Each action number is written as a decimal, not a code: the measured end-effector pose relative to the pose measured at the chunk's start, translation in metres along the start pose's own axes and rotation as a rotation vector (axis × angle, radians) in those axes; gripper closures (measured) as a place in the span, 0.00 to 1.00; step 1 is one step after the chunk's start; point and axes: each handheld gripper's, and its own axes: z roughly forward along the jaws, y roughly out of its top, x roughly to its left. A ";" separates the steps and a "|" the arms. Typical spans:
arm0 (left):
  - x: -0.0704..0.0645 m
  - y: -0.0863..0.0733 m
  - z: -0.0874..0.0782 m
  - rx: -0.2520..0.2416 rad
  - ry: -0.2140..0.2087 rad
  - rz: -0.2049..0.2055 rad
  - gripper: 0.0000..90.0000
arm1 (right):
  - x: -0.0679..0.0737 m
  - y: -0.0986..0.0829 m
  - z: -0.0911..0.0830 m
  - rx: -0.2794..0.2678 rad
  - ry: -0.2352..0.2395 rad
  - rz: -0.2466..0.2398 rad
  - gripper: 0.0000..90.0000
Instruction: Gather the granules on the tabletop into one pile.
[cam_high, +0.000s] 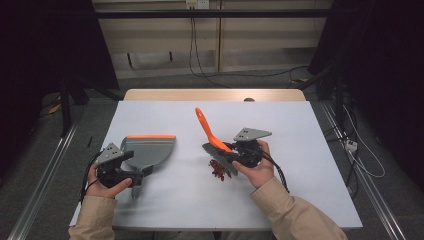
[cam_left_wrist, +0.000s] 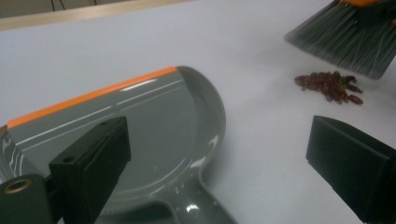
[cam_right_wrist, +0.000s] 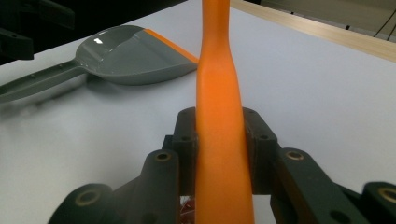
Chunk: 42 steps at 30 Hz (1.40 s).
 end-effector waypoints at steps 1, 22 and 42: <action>-0.001 0.000 0.000 0.006 -0.005 0.005 0.07 | -0.002 0.000 -0.003 0.004 -0.002 0.008 0.79; 0.001 -0.017 -0.005 0.126 0.078 -0.005 0.10 | -0.038 -0.019 -0.027 0.077 -0.039 0.058 0.79; 0.010 -0.022 -0.009 0.166 0.140 -0.040 0.14 | -0.044 -0.020 -0.041 0.056 -0.062 0.069 0.79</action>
